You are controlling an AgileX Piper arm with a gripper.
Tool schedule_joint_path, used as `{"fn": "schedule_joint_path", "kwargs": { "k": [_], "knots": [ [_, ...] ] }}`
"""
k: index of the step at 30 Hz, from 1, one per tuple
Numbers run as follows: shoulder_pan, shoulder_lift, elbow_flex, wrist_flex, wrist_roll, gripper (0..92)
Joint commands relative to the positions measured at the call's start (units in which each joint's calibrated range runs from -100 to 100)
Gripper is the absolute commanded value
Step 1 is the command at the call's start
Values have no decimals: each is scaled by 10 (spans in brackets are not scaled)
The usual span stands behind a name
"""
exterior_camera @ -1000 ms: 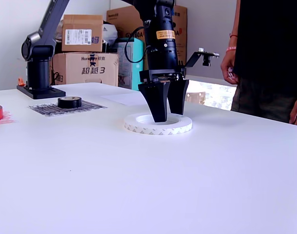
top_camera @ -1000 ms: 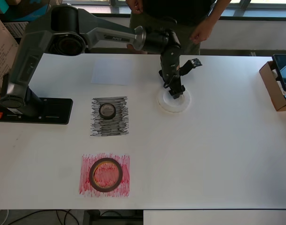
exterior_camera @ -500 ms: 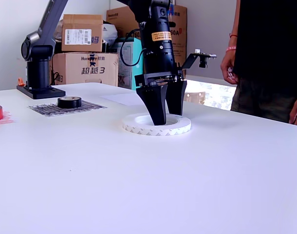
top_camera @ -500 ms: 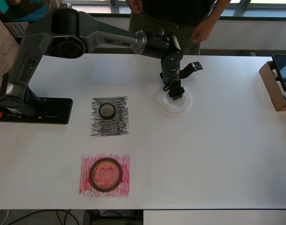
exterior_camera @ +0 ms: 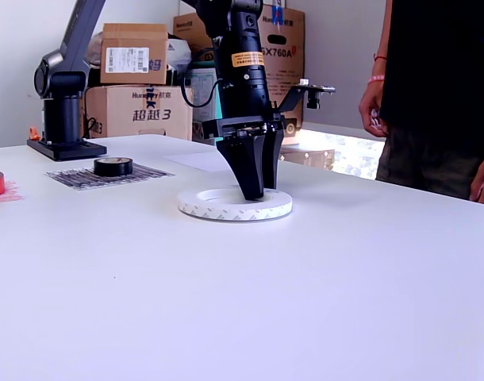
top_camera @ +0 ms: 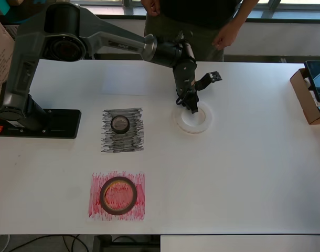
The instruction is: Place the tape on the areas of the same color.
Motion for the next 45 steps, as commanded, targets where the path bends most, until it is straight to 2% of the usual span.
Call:
{"fn": "schedule_joint_path", "kwargs": {
  "k": [1, 6, 12, 22, 25, 32, 40, 45],
  "knots": [
    [-6, 5, 2, 49, -5, 0],
    [-4, -12, -5, 52, 1, 1],
    [9, -124, 3, 57, 1, 1],
    [95, -233, 55, 59, 3, 1],
    [110, -258, 59, 80, 22, 1],
    [157, -272, 65, 110, 37, 1],
    [213, -275, 184, 102, 37, 1],
    [239, -276, 211, 102, 37, 1]
  ]
}}
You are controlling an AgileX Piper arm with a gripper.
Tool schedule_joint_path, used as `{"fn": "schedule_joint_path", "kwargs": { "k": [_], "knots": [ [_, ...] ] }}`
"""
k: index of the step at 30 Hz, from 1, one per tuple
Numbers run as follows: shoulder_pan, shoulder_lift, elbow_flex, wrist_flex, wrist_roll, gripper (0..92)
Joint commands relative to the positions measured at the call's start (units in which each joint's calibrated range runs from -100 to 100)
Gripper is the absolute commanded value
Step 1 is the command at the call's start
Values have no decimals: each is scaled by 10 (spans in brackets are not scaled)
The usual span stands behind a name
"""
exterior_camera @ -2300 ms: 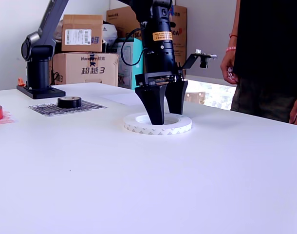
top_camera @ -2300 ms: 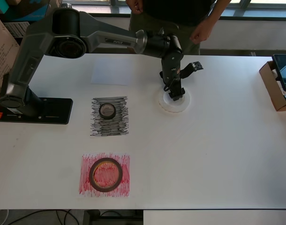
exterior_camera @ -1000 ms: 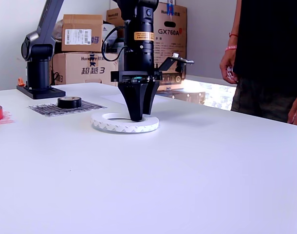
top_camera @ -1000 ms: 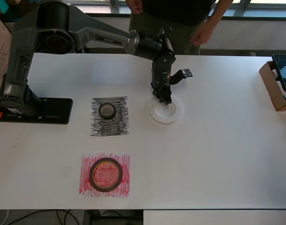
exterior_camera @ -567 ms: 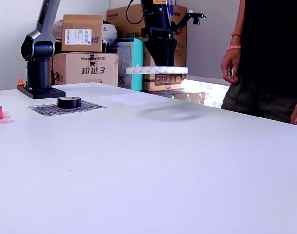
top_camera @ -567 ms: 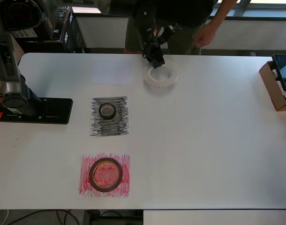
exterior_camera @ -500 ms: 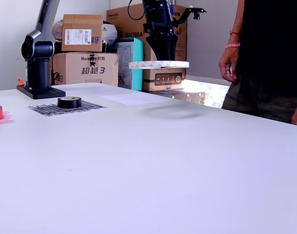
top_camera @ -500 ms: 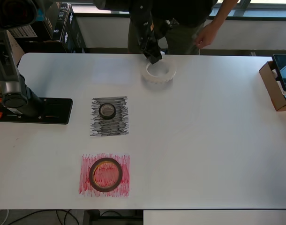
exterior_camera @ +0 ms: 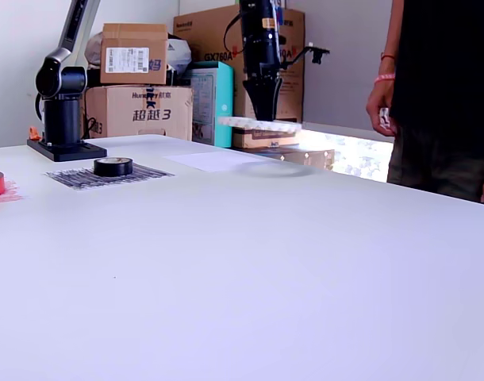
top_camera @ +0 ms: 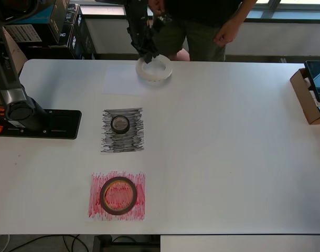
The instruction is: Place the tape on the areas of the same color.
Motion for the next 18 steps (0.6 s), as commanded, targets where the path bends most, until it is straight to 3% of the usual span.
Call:
{"fn": "schedule_joint_path", "kwargs": {
  "k": [1, 11, 18],
  "knots": [
    [19, -5, 41, 1, 3, 1],
    [54, -96, 102, -4, 3, 1],
    [77, -142, 223, -75, 3, 1]
  ]
}}
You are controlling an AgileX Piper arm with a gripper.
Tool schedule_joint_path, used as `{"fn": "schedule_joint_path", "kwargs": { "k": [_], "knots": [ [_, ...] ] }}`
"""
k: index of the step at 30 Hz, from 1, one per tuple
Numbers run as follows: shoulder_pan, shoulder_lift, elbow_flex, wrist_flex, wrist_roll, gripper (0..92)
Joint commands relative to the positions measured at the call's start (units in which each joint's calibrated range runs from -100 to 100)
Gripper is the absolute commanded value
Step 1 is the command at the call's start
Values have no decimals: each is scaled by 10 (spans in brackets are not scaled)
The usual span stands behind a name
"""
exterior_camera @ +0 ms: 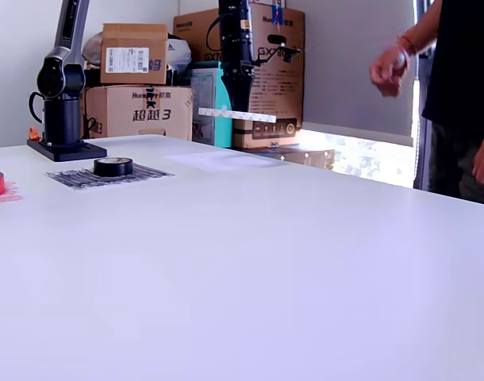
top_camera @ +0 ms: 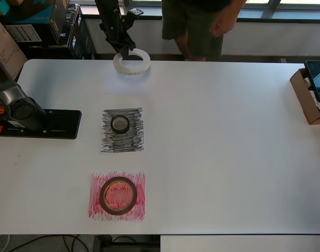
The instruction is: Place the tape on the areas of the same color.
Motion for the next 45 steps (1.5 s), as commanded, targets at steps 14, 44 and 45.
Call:
{"fn": "schedule_joint_path", "kwargs": {
  "k": [14, 44, 45],
  "knots": [
    [-15, 14, 96, -53, 1, 1],
    [-8, 25, 92, -55, -1, 814],
    [-8, 24, 92, -55, 0, 825]
  ]
}}
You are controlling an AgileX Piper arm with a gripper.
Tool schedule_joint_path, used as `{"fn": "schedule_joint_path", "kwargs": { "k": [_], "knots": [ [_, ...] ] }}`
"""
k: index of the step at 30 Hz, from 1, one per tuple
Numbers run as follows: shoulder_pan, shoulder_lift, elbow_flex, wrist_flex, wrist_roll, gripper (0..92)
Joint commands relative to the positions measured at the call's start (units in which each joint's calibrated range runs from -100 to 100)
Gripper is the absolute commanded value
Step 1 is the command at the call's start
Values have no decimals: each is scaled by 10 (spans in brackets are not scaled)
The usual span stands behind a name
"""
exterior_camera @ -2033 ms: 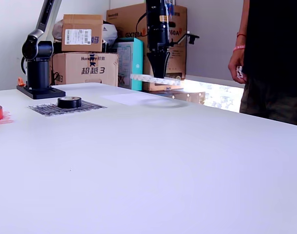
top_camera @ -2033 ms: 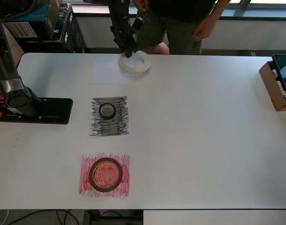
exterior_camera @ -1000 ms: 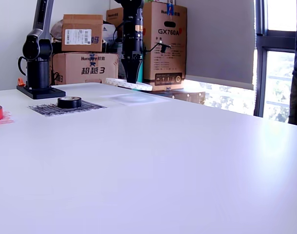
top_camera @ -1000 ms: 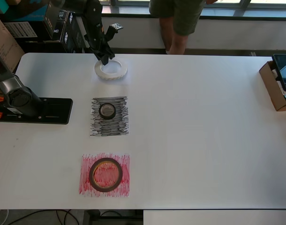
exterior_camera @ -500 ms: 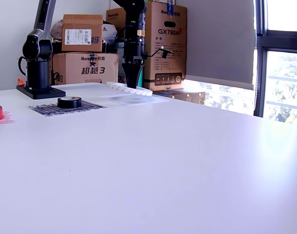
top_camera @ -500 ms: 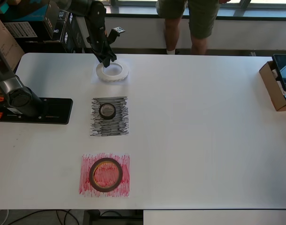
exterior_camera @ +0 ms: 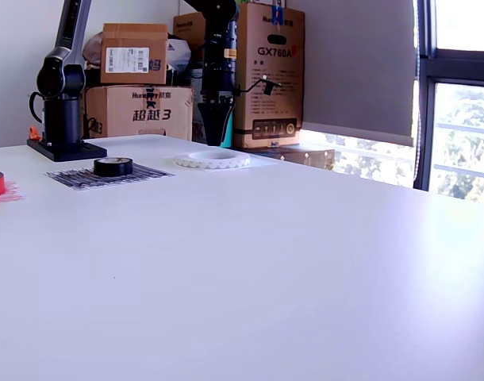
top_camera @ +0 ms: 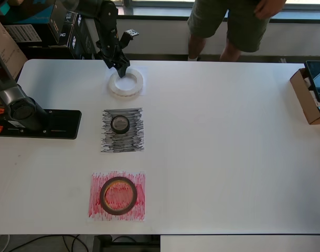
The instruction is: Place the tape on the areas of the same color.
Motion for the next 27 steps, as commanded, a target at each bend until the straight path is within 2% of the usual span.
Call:
{"fn": "schedule_joint_path", "kwargs": {
  "k": [1, 9, 19, 22, 27],
  "knots": [
    [4, -7, -4, 2, 3, 831],
    [-4, -13, -56, -3, 5, 831],
    [-33, -106, -193, 82, -5, 830],
    [-65, -131, -228, 81, -48, 830],
    [-142, -180, -282, 55, -156, 830]
  ]
}}
